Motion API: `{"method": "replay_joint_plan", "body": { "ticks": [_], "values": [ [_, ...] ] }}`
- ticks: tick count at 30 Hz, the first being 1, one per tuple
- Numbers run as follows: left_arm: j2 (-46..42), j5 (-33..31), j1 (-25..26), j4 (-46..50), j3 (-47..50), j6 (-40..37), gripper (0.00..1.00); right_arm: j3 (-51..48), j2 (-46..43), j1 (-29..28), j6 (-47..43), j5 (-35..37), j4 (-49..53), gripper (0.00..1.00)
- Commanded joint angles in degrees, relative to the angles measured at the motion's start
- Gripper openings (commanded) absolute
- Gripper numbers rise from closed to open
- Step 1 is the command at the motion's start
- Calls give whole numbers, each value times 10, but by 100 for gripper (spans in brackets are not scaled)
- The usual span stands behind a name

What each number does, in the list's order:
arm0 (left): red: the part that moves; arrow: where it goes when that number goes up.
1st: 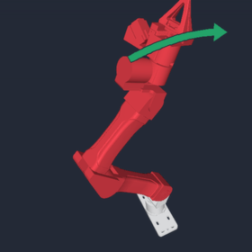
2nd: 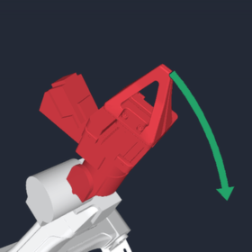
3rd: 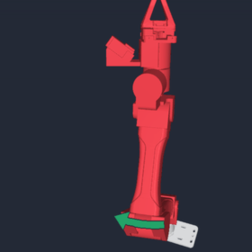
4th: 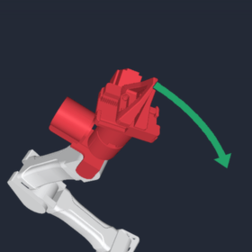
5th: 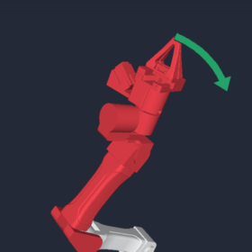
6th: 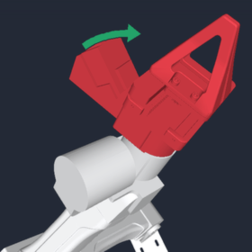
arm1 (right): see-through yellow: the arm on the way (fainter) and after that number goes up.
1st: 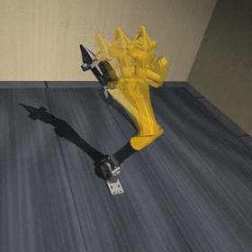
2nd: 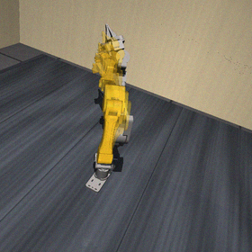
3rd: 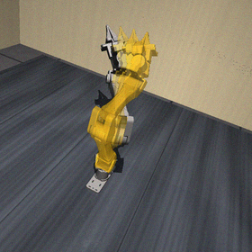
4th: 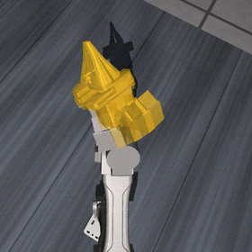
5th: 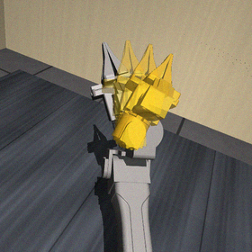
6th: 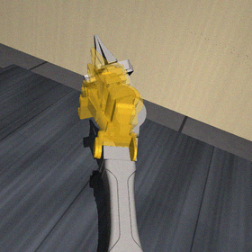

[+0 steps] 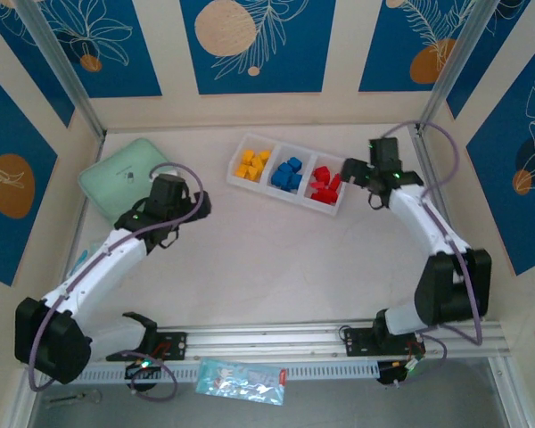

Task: Sort the legos into containers by color
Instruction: Reset both arms

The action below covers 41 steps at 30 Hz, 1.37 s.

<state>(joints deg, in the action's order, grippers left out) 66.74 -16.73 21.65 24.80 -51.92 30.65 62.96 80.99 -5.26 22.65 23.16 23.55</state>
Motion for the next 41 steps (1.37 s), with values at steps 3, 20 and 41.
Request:
{"method": "replay_joint_plan", "body": {
  "ticks": [3,20,41],
  "values": [
    [9,-143,-83,-156,85,-157,99,-176,-51,53,-22,57,-182,99],
    [237,55,-139,-890,351,-355,99,-412,62,39,-181,-168,-739,99],
    [230,90,-166,-798,309,-331,99,-390,60,53,-171,-187,-694,99]
  ]
}}
